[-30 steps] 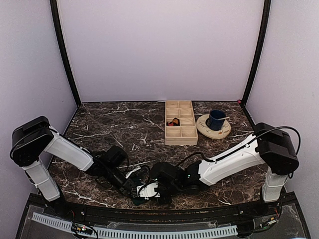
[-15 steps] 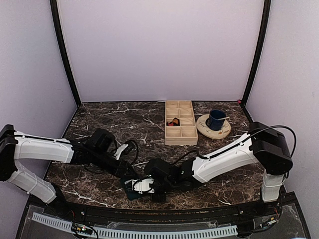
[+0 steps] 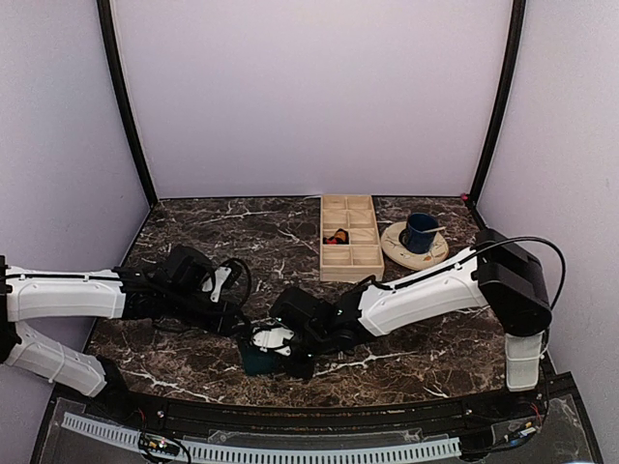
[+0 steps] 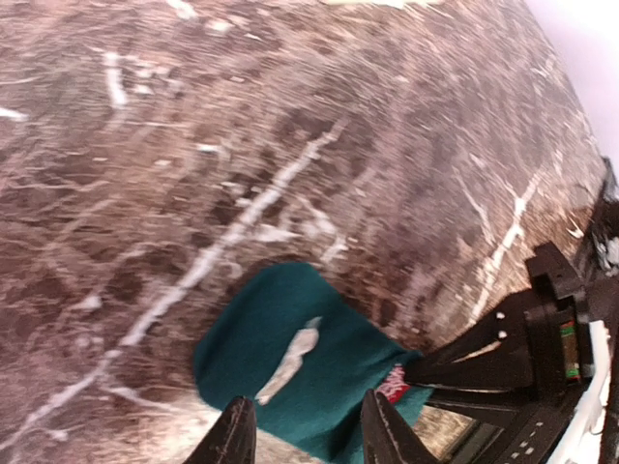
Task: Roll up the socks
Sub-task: Roll the sock at the center of the board.
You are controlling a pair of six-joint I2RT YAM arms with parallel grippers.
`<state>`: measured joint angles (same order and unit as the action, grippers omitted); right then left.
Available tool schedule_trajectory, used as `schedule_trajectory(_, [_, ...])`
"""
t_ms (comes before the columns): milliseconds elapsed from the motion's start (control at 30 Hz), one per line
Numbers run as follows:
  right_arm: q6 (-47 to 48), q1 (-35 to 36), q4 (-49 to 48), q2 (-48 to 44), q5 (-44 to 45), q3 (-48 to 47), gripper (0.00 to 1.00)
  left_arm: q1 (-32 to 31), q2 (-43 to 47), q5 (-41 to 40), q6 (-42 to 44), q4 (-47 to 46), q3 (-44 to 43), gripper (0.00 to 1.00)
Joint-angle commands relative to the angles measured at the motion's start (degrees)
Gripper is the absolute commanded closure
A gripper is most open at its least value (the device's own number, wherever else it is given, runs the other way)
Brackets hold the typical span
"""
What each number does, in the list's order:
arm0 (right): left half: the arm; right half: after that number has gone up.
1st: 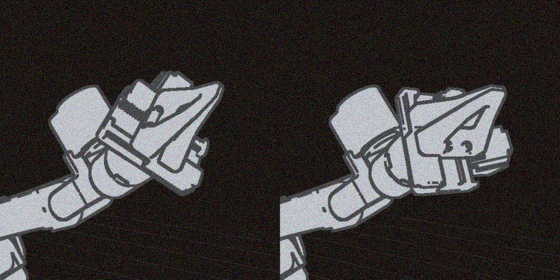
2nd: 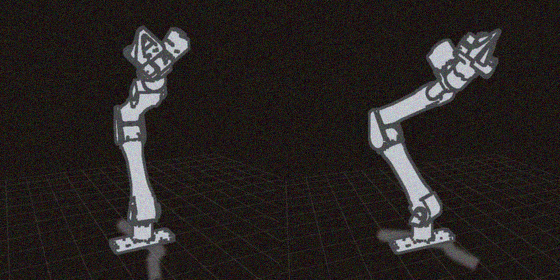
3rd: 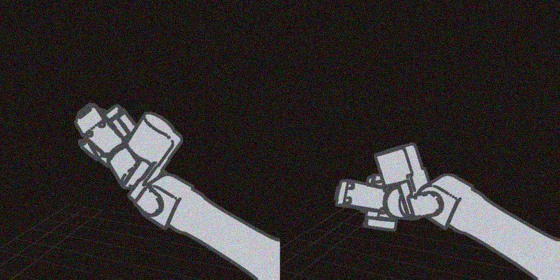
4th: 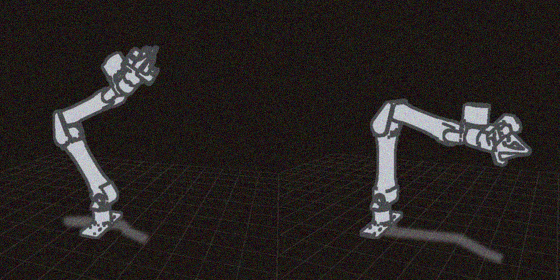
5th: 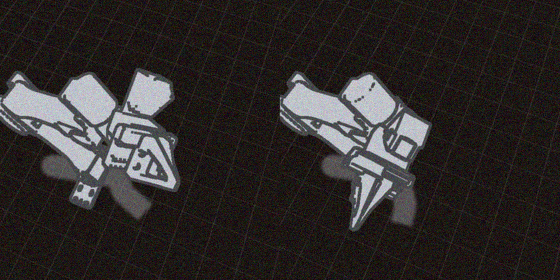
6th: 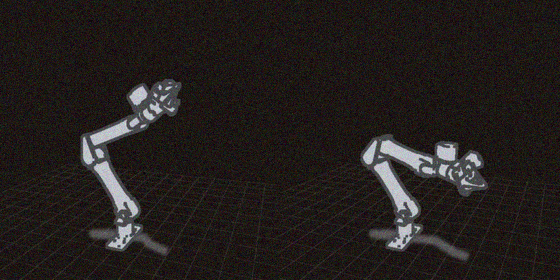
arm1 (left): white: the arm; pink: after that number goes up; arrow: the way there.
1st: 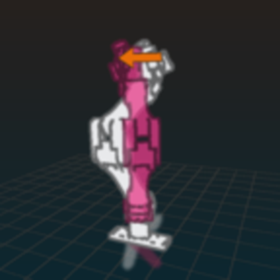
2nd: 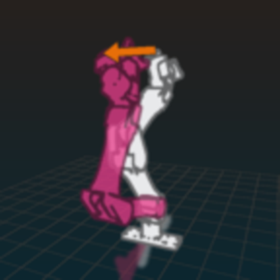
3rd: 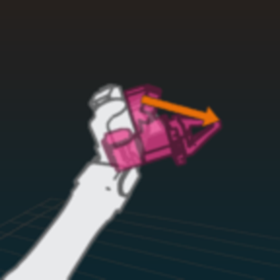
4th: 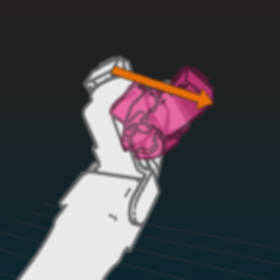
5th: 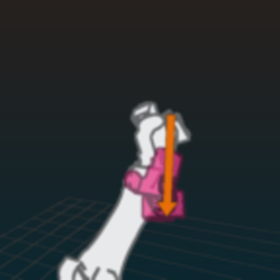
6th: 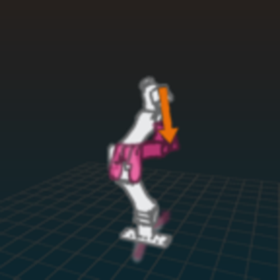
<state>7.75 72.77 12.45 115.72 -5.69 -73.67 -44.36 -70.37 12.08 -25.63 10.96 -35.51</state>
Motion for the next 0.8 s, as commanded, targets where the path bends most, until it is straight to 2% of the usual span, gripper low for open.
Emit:
schedule_trajectory(0, [-5.1, -1.4, 7.2, 2.7, 2.3, -0.9, 0.92, 0.2, 1.2, -7.0, -1.1, 3.2, 0.5, 0.6])
schedule_trajectory(233, [-10.7, -3.3, 10.0, 1.8, 6.0, 0.9, 0.92, 0.2, 0.8, -6.5, -0.3, 0.7, 1.3, 0.6])
schedule_trajectory(567, [-18.7, -4.5, 11.0, 0.0, 7.9, 2.4, 0.92, -0.8, 2.3, -4.4, 0.8, -8.7, 5.4, 0.59])
schedule_trajectory(767, [-18.6, -4.7, 14.3, 1.7, 3.9, -1.5, 0.92, -3.7, 2.9, -4.9, 3.6, -11.5, 6.4, 0.59])
